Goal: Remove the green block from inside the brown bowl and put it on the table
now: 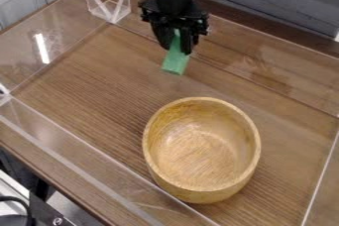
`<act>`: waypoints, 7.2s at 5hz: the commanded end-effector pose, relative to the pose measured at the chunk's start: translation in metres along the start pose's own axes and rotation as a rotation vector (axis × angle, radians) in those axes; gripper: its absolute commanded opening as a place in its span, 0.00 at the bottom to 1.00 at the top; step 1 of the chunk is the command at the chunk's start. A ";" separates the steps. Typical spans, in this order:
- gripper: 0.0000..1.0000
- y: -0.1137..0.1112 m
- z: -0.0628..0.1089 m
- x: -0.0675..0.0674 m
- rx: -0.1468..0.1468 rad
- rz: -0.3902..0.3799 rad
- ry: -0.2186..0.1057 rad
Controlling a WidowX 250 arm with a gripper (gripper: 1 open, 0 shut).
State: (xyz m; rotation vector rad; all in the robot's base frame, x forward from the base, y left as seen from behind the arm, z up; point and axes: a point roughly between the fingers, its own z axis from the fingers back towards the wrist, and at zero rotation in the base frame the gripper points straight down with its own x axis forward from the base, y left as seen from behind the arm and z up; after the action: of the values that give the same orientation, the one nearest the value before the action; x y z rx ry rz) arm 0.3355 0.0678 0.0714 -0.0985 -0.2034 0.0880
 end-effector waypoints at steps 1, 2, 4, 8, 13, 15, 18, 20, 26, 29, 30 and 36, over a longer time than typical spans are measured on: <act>0.00 0.007 0.020 0.011 0.009 -0.005 -0.080; 0.00 0.012 0.018 0.013 0.007 -0.003 -0.090; 0.00 0.021 0.011 0.021 0.006 0.000 -0.110; 0.00 0.032 0.002 0.041 0.000 0.019 -0.140; 0.00 0.050 0.001 0.047 -0.005 0.049 -0.147; 0.00 0.059 0.008 0.037 -0.015 0.027 -0.130; 0.00 0.064 0.024 0.024 -0.043 -0.007 -0.123; 0.00 0.066 0.034 0.015 -0.065 -0.028 -0.124; 0.00 0.057 0.050 -0.029 -0.117 -0.134 -0.110; 0.00 0.055 0.047 -0.046 -0.119 -0.158 -0.073; 0.00 0.057 0.044 -0.049 -0.116 -0.155 -0.060; 1.00 0.062 0.015 -0.048 -0.105 -0.103 0.001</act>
State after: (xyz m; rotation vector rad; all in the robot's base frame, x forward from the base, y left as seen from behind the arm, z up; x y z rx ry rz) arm 0.2730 0.1222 0.0573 -0.2210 -0.1733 -0.0122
